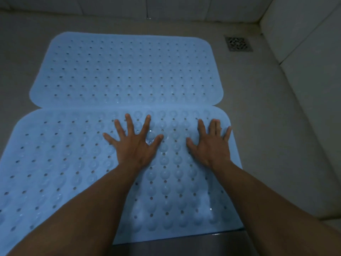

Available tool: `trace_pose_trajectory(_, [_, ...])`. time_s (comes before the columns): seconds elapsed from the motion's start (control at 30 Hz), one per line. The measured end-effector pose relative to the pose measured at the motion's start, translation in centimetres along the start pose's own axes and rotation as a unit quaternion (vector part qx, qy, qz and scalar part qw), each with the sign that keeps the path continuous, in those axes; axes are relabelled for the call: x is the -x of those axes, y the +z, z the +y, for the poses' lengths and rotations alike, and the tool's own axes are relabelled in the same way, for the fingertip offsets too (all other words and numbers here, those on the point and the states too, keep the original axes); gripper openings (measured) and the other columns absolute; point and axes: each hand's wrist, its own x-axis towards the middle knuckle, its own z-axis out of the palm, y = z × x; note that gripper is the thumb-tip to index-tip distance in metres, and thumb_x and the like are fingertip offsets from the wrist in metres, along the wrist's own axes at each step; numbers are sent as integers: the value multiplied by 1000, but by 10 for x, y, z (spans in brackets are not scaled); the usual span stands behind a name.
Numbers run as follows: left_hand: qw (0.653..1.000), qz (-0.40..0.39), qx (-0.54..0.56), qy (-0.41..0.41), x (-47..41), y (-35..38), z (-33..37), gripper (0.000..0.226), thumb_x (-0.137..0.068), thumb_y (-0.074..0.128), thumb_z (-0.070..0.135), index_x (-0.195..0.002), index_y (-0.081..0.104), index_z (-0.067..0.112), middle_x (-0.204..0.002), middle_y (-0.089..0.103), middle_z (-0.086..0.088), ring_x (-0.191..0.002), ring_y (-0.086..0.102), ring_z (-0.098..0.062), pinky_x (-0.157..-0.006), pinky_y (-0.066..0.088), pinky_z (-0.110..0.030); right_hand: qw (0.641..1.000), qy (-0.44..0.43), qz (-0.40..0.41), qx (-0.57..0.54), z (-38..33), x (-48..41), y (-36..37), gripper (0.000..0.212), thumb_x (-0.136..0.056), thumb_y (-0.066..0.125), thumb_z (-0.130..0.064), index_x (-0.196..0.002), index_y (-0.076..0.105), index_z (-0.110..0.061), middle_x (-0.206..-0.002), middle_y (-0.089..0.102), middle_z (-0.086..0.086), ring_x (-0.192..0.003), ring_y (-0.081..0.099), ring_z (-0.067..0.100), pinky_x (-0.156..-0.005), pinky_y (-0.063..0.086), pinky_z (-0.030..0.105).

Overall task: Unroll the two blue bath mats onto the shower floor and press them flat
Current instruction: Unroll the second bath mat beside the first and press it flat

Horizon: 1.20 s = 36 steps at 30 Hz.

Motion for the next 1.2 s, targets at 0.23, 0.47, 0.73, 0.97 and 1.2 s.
trace_pose_trajectory(0.23, [1000, 11, -8, 1, -2, 6, 0, 79, -78, 1, 91, -148, -11, 57, -164, -20, -7, -148, -19, -40, -106, -9, -76, 997, -43, 47, -34, 10, -7, 21, 74, -92, 13, -70, -155, -9, -39, -165, -10, 5, -152, -7, 27, -119, -3, 58])
trace_pose_trajectory(0.47, [1000, 7, -15, -8, 2, 6, 3, 77, -79, 0, 90, -147, -15, 58, -164, -21, -5, -149, -19, -37, -108, -9, -75, 997, -39, 46, -58, 10, -8, 20, 75, -89, 10, -78, -154, -5, -44, -165, -11, 4, -152, -9, 26, -119, -7, 56])
trace_pose_trajectory(0.73, [1000, -7, 15, -22, 0, 1, 13, 79, -83, 10, 86, -153, 0, 50, -165, -15, -6, -149, -18, -39, -107, -11, -75, 996, -37, 41, -67, 12, -9, 20, 65, -95, 7, -68, -155, -1, -43, -166, -7, 5, -152, -8, 24, -119, -8, 56])
trace_pose_trajectory(0.97, [1000, -2, 27, -16, -10, 10, 58, 74, -87, 6, 82, -151, -10, 51, -165, -16, 0, -146, -21, -46, -102, -10, -80, 997, -24, 45, -62, 10, -12, 21, 57, -100, 8, -55, -154, -2, -44, -166, -4, 5, -152, -7, 23, -120, -7, 55])
trace_pose_trajectory(1.2, [1000, 1, 14, -22, -10, 7, 58, 71, -85, 7, 83, -149, -9, 57, -166, -13, 0, -146, -18, -47, -100, -8, -81, 998, -27, 18, -61, 10, -13, 16, 58, -100, 8, -57, -153, -9, -45, -165, -10, 5, -152, -10, 24, -119, -8, 57])
